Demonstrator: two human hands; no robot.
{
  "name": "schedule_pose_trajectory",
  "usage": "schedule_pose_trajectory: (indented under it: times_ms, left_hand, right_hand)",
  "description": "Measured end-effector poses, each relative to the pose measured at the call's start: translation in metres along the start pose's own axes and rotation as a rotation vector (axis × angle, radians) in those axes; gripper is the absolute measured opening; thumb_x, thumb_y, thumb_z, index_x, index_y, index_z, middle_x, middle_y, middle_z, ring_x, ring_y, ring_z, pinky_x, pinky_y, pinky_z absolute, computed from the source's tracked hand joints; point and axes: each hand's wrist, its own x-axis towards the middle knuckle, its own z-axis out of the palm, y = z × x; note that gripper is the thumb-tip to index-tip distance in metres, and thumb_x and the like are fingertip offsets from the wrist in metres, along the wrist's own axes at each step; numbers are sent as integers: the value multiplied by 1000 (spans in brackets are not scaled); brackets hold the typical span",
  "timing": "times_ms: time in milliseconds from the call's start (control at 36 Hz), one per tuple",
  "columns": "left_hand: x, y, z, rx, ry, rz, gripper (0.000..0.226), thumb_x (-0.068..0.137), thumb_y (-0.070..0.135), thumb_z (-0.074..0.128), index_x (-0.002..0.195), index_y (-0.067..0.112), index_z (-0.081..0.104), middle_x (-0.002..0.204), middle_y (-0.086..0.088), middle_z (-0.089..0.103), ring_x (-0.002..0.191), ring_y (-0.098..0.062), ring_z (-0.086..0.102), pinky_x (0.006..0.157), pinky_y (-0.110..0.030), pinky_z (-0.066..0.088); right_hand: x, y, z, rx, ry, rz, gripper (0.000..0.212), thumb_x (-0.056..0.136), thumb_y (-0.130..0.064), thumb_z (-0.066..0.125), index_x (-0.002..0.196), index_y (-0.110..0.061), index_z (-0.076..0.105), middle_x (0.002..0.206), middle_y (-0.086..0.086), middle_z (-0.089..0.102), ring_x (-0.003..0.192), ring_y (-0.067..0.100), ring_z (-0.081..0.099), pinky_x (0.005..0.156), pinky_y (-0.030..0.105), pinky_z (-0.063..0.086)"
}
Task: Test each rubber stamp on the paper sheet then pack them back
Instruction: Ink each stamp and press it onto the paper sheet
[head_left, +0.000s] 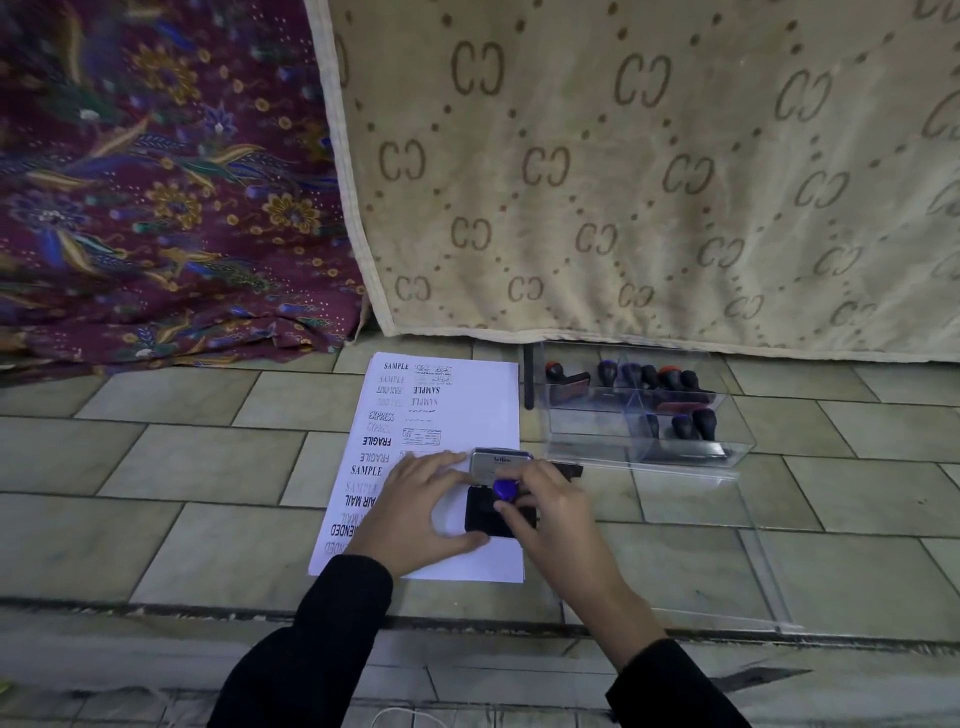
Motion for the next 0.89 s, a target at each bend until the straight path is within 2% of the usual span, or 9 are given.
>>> schedule_pose_trajectory:
  times_ms: [472, 583, 639, 722, 806, 889]
  left_hand:
    - [1, 0, -1, 4, -20, 6, 64, 65, 74, 62, 120, 42, 54, 141, 23, 40, 135, 2, 29, 118, -32, 6]
    - [0, 2, -3, 0, -25, 1, 61, 70, 66, 62, 125, 40, 52, 140, 24, 41, 134, 5, 29, 118, -31, 7]
    - [-1, 4, -5, -89, -23, -32, 54, 76, 53, 61, 128, 42, 48, 138, 27, 42, 133, 6, 30, 117, -32, 13]
    - [0, 7, -16, -491, 28, -203, 43, 81, 39, 59, 124, 43, 52, 130, 30, 50, 128, 5, 40, 104, -25, 31]
    - [4, 7, -31, -826, 238, -292, 24, 89, 26, 56, 111, 31, 64, 120, 12, 64, 118, -5, 55, 94, -24, 40]
    - [4, -4, -46, -800, 373, -300, 24, 95, 12, 52, 103, 29, 67, 115, 5, 68, 114, -10, 60, 95, -23, 45]
  right_hand:
    - [0, -2, 13, -80, 20, 22, 20, 87, -7, 62, 107, -13, 60, 106, -3, 58, 86, 13, 62, 76, 33, 55]
    - [0, -2, 13, -99, 8, 20, 19, 87, -6, 62, 103, -13, 59, 104, -3, 57, 85, 15, 61, 74, 34, 55]
    - [1, -2, 12, -93, 11, 26, 18, 87, -7, 62, 103, -14, 59, 103, -4, 57, 83, 14, 61, 74, 33, 55]
    - [3, -4, 11, -108, 13, 51, 16, 88, -12, 62, 103, -13, 58, 104, -3, 57, 83, 15, 61, 75, 34, 54]
    - [5, -9, 10, -104, 53, 37, 12, 88, -15, 63, 98, -16, 56, 98, -6, 55, 80, 13, 59, 73, 31, 53]
    - [8, -21, 12, -47, 75, -5, 17, 85, -14, 66, 100, -18, 58, 97, -12, 53, 81, 7, 59, 75, 23, 52]
